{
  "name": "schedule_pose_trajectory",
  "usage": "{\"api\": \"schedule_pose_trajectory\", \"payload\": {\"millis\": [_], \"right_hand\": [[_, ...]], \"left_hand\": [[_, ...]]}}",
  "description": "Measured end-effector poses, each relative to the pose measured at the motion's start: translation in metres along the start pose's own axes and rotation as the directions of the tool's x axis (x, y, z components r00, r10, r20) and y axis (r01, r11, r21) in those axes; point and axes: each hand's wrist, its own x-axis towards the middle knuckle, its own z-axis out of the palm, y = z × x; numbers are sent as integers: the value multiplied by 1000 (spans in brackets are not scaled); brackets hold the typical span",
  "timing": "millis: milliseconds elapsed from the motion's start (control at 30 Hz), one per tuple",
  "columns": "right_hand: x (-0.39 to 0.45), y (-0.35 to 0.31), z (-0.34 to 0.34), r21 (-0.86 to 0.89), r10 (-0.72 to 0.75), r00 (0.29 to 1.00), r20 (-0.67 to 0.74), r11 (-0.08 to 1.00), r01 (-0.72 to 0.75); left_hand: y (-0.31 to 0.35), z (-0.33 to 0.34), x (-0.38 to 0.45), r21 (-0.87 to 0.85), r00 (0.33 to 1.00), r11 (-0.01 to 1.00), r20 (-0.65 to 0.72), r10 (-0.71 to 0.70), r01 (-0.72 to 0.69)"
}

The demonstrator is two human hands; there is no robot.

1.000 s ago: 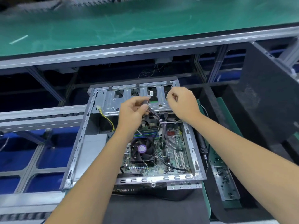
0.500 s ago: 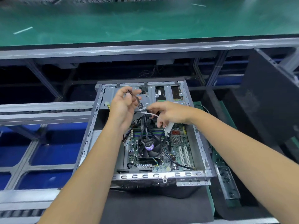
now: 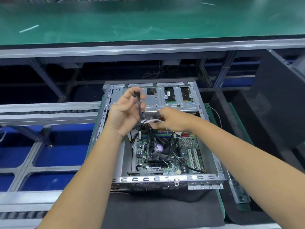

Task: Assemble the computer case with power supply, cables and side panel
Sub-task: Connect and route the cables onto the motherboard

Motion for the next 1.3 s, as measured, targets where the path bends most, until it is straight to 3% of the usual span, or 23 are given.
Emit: {"api": "schedule_pose_trajectory", "payload": {"millis": [100, 200, 333, 433, 667, 800, 867, 967, 1033, 1133, 1200, 1300], "right_hand": [[-6, 9, -5, -4, -43, 993, -110, 999, 43], [-12, 17, -8, 38, -6, 981, -196, 999, 14], [-13, 21, -13, 72, 41, 934, -354, 997, -17], [-13, 21, -16, 73, 51, 905, -421, 997, -23], [-15, 23, -23, 244, 196, 899, -392, 964, -104], [-25, 22, -32, 298, 260, 906, -333, 941, -161], [-31, 19, -38, 266, 234, 852, -468, 957, -116], [-45, 4, -51, 228, 68, 776, -627, 969, 99], [-53, -8, -56, 248, -54, 819, -571, 940, 235], [-63, -23, -54, 181, -153, 851, -502, 944, 277], [-67, -29, -50, 77, -166, 899, -405, 974, 215], [-64, -27, -40, -184, -58, 981, -186, 983, 23]], "left_hand": [[3, -8, -1, -59, 999, 998, -37, -16, 14], [-1, -9, 1, -26, 983, 999, -177, -45, 41], [-7, -8, 9, 93, 913, 990, -403, -59, 106], [-11, -5, 14, 126, 881, 986, -472, -38, 110], [-13, 4, 20, 250, 882, 964, -470, 45, 84], [-20, 10, 29, 314, 839, 942, -538, 74, 119], [-24, 13, 33, 322, 809, 937, -582, 83, 136], [-28, 16, 39, 337, 742, 929, -660, 118, 153], [-30, 17, 43, 323, 703, 934, -700, 129, 151], [-33, 19, 47, 334, 669, 928, -729, 143, 166], [-33, 22, 49, 326, 655, 934, -739, 158, 143], [-33, 24, 52, 315, 632, 941, -756, 170, 124]]}}
